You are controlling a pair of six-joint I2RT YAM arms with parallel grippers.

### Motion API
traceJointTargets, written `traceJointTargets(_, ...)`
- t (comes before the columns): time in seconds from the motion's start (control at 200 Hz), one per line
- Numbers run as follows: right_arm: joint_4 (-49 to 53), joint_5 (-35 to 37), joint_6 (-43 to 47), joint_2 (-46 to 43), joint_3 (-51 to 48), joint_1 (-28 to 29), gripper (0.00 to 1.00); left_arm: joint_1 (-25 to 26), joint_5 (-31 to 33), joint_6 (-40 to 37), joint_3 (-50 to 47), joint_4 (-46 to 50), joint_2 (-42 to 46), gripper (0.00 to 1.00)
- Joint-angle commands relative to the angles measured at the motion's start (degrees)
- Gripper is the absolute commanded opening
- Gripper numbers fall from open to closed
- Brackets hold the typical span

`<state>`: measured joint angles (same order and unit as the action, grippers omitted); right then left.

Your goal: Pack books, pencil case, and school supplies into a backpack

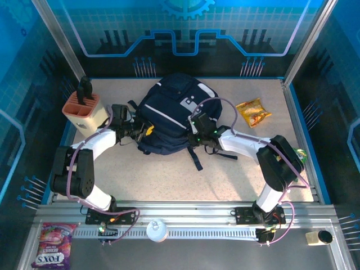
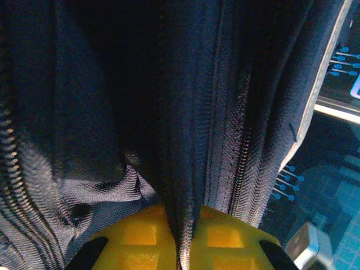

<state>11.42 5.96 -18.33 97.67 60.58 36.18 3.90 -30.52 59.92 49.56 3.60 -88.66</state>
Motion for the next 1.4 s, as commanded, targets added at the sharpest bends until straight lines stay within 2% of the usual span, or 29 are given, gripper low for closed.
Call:
traceJointTargets(0.0, 5.89, 2.93, 3.43, 2.31, 2.92, -6.69, 0.12, -2.23, 0.33, -4.28, 2.17, 3.57, 1.98, 0.00)
traceJointTargets(0.205, 7.38, 2.90, 0.06, 6.20, 8.39, -13.63, 0.19, -2.14, -1.99, -5.43, 1.16, 4.46, 1.84, 0.00)
traceJointTargets(0.375, 9.15, 4.08, -3.25, 6.44, 10.30, -14.39, 0.23, -1.23, -3.23, -5.17, 1.28, 3.85, 1.40, 0.00)
traceJointTargets(0.44, 9.10, 3.63, -4.27, 5.09, 9.36, -14.39, 0.28, -0.74, -3.34, -4.95, 1.34, 3.83, 1.16, 0.00)
traceJointTargets(0.575, 8.53, -0.81, -5.69, -0.36, 6.14, -13.96, 0.44, 0.09, -3.56, -4.57, 1.40, 3.34, 0.77, 0.00)
traceJointTargets(0.685, 3.93, -8.61, -8.22, -5.64, 1.59, -13.86, 0.60, 0.71, -3.53, -4.01, 1.21, 2.70, 0.60, 0.00)
traceJointTargets(0.795, -3.99, -16.80, -12.31, -7.75, -1.98, -12.85, 0.65, 1.32, -3.24, -3.37, 0.57, 1.36, 0.37, 0.03)
traceJointTargets(0.925, -9.51, -19.88, -16.05, -4.88, -1.18, -10.49, 0.73, 2.06, -2.67, -2.58, -0.38, 0.02, 0.39, 0.04)
traceJointTargets(1.06, -8.29, -17.64, -17.24, 0.37, 4.02, -8.12, 0.80, 2.55, -2.62, -2.30, -0.81, -0.15, 0.05, 0.06)
traceJointTargets(1.241, -8.52, -16.46, -18.97, 5.57, 8.10, -7.53, 0.82, 2.87, -2.71, -2.36, -1.28, -0.29, 0.05, 0.08)
traceJointTargets(1.396, -9.40, -21.30, -18.78, 8.82, 9.77, -7.38, 0.82, 2.87, -2.94, -2.34, -1.05, -0.43, -0.26, 0.09)
